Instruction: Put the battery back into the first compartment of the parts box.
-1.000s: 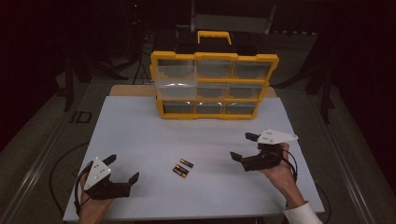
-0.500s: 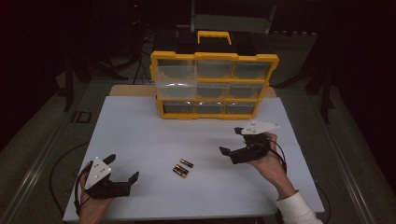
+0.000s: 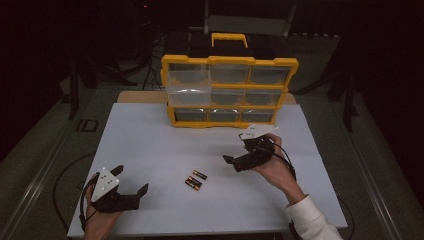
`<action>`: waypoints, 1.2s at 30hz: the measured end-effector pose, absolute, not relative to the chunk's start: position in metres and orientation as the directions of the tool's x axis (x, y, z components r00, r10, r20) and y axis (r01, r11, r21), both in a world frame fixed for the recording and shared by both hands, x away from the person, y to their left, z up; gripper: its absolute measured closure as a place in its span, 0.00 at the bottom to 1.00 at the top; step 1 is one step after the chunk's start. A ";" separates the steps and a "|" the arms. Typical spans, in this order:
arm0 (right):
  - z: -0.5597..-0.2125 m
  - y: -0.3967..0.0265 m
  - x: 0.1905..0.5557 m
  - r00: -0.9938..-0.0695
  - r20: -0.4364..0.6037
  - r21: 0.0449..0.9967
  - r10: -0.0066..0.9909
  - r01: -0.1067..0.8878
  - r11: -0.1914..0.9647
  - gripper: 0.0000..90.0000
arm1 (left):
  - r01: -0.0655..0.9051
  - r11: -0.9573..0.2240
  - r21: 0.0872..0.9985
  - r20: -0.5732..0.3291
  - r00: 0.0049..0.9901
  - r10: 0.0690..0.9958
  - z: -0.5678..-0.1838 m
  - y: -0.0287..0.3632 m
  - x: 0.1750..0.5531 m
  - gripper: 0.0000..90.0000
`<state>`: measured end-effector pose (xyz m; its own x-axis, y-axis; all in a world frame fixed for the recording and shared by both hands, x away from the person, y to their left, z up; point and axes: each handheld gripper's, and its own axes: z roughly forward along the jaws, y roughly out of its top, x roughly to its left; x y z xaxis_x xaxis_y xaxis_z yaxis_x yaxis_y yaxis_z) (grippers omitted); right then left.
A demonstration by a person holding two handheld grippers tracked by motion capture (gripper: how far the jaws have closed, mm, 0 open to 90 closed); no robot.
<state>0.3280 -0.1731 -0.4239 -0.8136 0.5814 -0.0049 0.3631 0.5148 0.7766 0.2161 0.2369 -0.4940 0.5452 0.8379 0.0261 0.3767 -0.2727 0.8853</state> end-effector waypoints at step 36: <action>-0.452 -0.102 0.345 -0.869 -0.031 0.604 0.494 0.378 0.701 0.09 | 0.378 -0.270 0.886 0.019 0.551 0.834 -0.494 0.235 0.217 0.00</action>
